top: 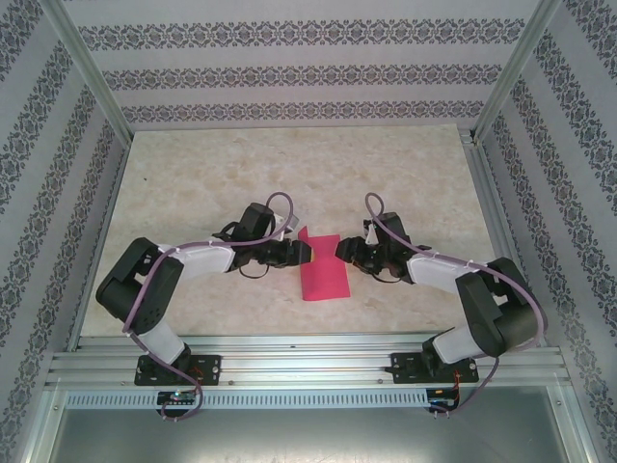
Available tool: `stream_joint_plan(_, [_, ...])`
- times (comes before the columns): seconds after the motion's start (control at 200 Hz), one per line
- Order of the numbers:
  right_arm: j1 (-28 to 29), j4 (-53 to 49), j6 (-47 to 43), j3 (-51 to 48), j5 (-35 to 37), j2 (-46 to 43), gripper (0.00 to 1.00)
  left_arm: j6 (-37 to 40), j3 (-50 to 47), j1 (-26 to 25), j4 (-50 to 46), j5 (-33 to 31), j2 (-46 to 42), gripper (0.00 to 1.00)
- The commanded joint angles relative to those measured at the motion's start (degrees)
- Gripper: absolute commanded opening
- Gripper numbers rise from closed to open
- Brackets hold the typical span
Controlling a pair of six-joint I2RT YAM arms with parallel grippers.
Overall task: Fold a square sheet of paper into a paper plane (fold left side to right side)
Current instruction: First fold in half a square sheet of paper at the center of the table.
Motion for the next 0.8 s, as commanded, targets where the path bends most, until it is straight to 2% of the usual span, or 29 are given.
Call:
stream_joint_plan(0.0, [-0.5,7.1,3.1,-0.5,-4.6,-2.1,0.53,-0.8,1.4,-1.1,3.7,1.2,1.1,0.50])
stream_joint_plan(0.28, [0.5,18.6,10.2,-0.1,-8.5,2.7,0.55,-1.6,2.8,-2.6,5.3,1.4,3.2,0.49])
stream_joint_plan(0.47, [2.3,26.0,14.1,-0.2,-8.9,8.2,0.50,-1.6,3.0,-2.9,5.3,0.8,3.6,0.48])
stream_joint_plan(0.639, [3.6,30.3,15.9,-0.2,-9.2,11.5,0.44,-1.8,3.3,-2.9,5.2,0.7,3.9,0.48])
stream_joint_plan(0.794, [3.8,31.5,16.2,-0.4,-9.2,13.2,0.30,-1.8,3.4,-3.0,5.2,0.5,4.2,0.48])
